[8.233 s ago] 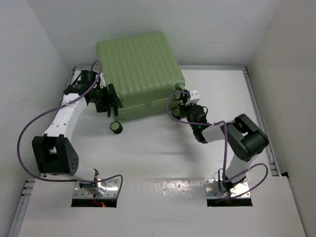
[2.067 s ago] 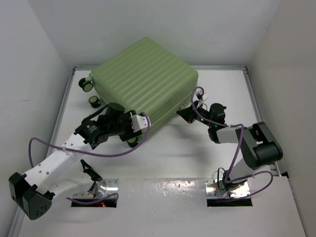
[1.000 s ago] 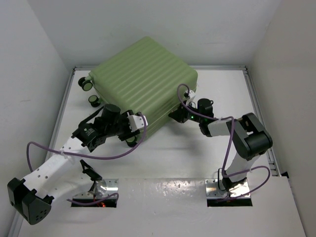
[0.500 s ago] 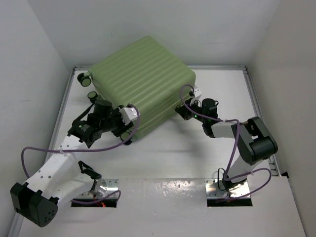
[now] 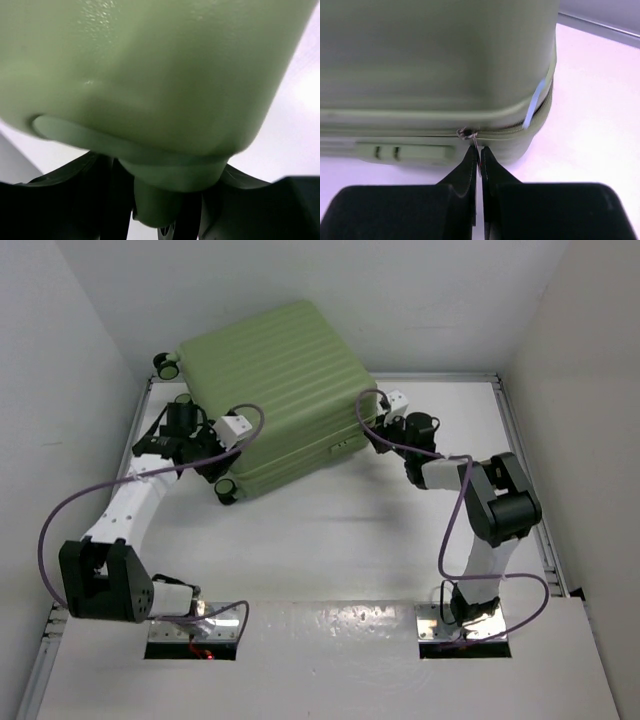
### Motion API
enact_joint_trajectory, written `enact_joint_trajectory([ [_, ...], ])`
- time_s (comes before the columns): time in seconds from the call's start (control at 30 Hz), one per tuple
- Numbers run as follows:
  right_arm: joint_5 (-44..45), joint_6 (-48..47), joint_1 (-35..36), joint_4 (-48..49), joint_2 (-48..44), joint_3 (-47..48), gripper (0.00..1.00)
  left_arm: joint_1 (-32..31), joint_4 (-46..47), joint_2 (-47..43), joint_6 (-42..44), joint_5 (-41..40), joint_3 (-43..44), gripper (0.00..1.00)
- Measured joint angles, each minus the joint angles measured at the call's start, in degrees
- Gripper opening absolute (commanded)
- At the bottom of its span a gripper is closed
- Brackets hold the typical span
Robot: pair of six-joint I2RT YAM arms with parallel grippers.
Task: Pack the luggage
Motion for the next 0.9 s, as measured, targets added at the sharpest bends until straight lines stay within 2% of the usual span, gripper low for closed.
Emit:
enact_joint_trajectory([
  [0.2, -4.1, -2.5, -0.9, -4.3, 5.4, 6.6, 0.00, 1.9, -15.9, 11.6, 1.3, 1.2, 11.6, 0.00],
  [0.33, -9.3, -2.4, -1.9, -8.0, 6.0, 9.0, 0.00, 3.5, -22.2, 15.5, 1.4, 1.4, 17.3, 0.00],
  [0.53, -12.2, -2.3, -2.7, -9.5, 5.8, 9.3, 0.00, 4.1, -23.5, 16.4, 1.9, 1.4, 18.5, 0.00],
  [0.9, -10.1, -4.6, -4.1, -12.2, 4.5, 9.7, 0.00, 4.1, -23.5, 16.5, 1.9, 1.4, 18.5, 0.00],
])
